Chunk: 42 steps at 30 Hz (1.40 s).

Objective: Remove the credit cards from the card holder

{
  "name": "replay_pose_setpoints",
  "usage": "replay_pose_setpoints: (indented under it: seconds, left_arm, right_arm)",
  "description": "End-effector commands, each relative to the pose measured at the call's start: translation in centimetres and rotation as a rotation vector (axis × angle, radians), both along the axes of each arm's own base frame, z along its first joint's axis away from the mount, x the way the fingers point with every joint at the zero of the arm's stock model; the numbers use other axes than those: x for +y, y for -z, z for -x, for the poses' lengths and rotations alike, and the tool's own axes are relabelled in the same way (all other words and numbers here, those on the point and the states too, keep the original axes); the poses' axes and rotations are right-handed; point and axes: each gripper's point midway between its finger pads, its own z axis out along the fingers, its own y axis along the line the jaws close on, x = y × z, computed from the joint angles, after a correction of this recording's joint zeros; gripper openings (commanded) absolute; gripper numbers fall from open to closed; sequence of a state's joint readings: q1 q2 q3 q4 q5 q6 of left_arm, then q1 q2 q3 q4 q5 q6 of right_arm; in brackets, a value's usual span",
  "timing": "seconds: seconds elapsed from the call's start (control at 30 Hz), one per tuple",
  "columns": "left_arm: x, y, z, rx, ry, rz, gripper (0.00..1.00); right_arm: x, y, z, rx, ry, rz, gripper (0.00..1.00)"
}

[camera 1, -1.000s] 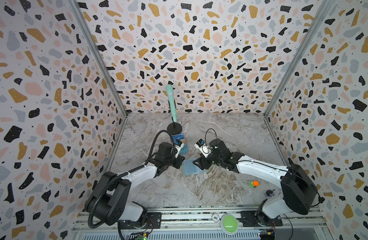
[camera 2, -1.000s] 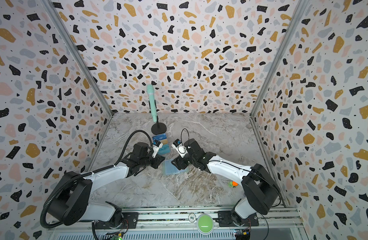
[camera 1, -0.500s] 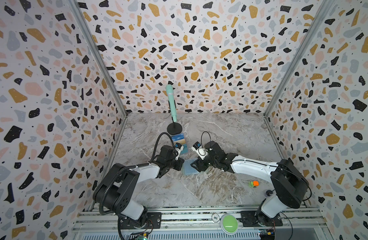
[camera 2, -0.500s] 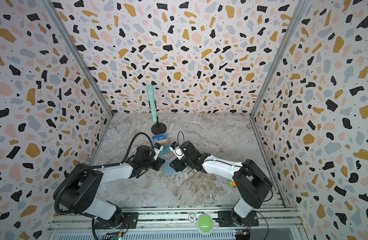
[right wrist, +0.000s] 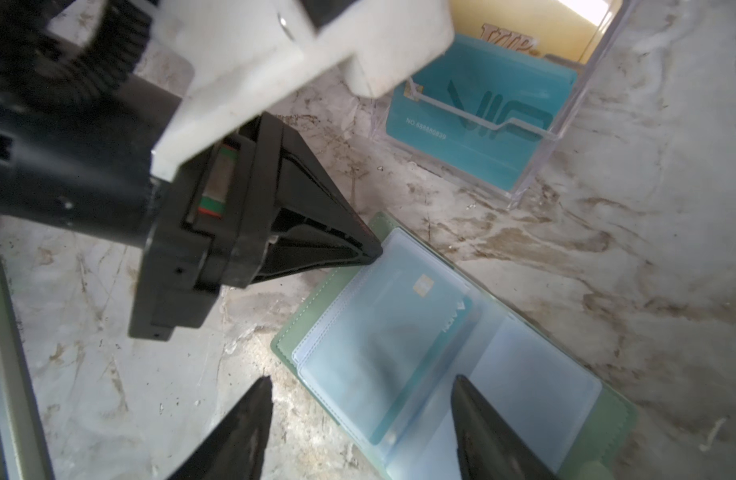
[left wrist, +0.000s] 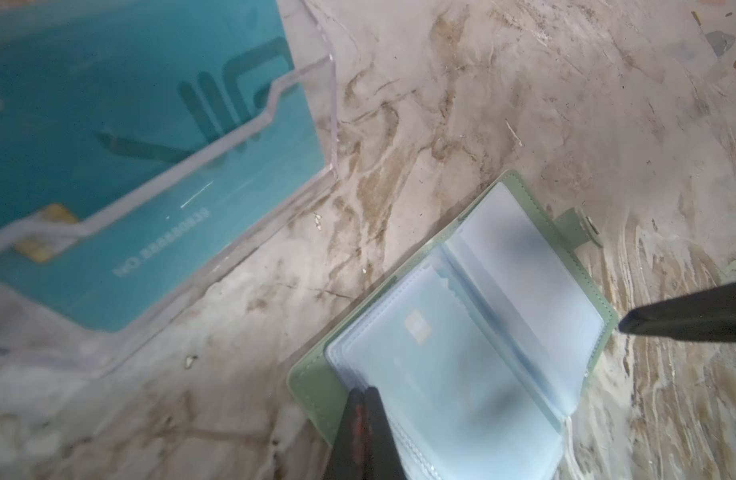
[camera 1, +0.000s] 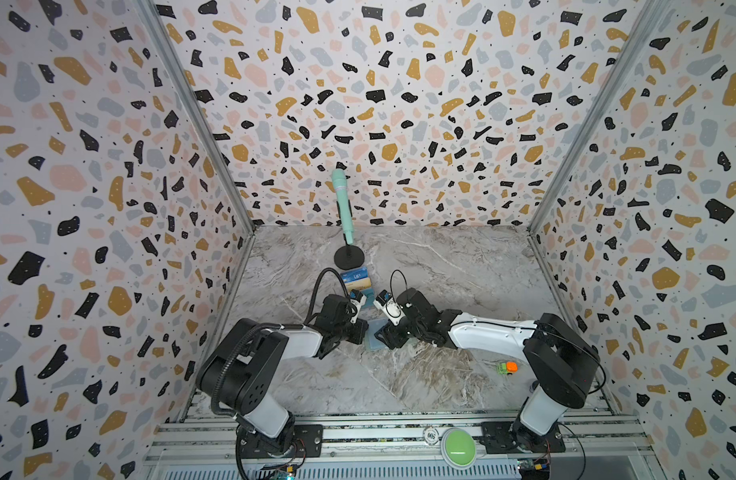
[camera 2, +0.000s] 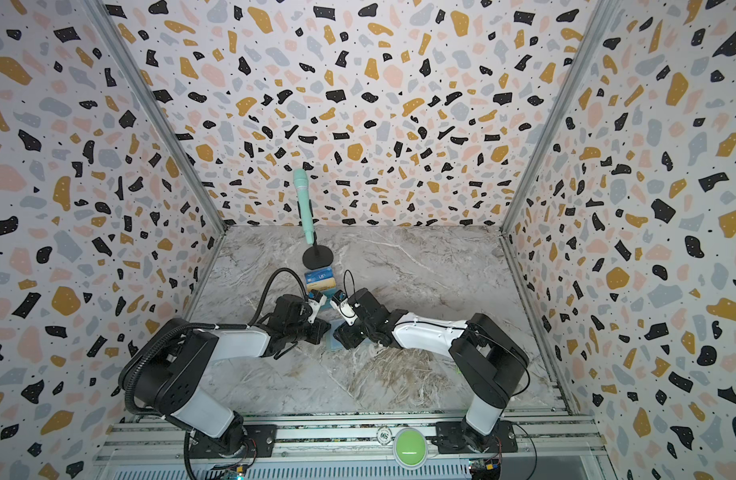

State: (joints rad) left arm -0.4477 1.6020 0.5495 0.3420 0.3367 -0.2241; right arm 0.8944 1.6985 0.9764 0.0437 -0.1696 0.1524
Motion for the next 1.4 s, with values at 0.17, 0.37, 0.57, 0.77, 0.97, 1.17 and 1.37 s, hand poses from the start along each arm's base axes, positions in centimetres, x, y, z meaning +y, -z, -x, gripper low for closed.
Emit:
replay_pose_setpoints:
  seconds: [0.17, 0.37, 0.57, 0.77, 0.97, 1.17, 1.37]
  left_arm:
    - [0.2, 0.7, 0.7, 0.012, -0.012, 0.008, 0.00]
    - [0.8, 0.8, 1.5, 0.015, -0.021, 0.001, 0.00]
    - [1.1, 1.1, 2.1, 0.020, -0.022, -0.004, 0.00]
    - [1.1, 1.1, 2.2, 0.017, -0.021, -0.003, 0.00]
    - [1.2, 1.3, 2.4, 0.020, -0.017, -0.008, 0.00]
    - [1.2, 1.3, 2.4, 0.018, -0.016, -0.008, 0.00]
    - [1.2, 1.4, 2.4, 0.021, -0.015, -0.012, 0.00]
  right_arm:
    - [1.7, 0.3, -1.0, -0.037, 0.027, 0.018, 0.67]
    - [2.1, 1.7, -0.7, -0.033, 0.027, 0.058, 0.62]
    - [2.3, 2.6, -0.5, -0.036, 0.030, 0.091, 0.64]
    - [2.5, 3.4, -0.5, -0.045, 0.040, 0.135, 0.66]
    - [2.0, 4.8, -0.9, -0.056, 0.080, 0.206, 0.66]
    - [1.5, 5.6, -1.0, -0.050, 0.108, 0.232, 0.64]
    - [1.2, 6.0, -0.9, -0.044, 0.114, 0.238, 0.59]
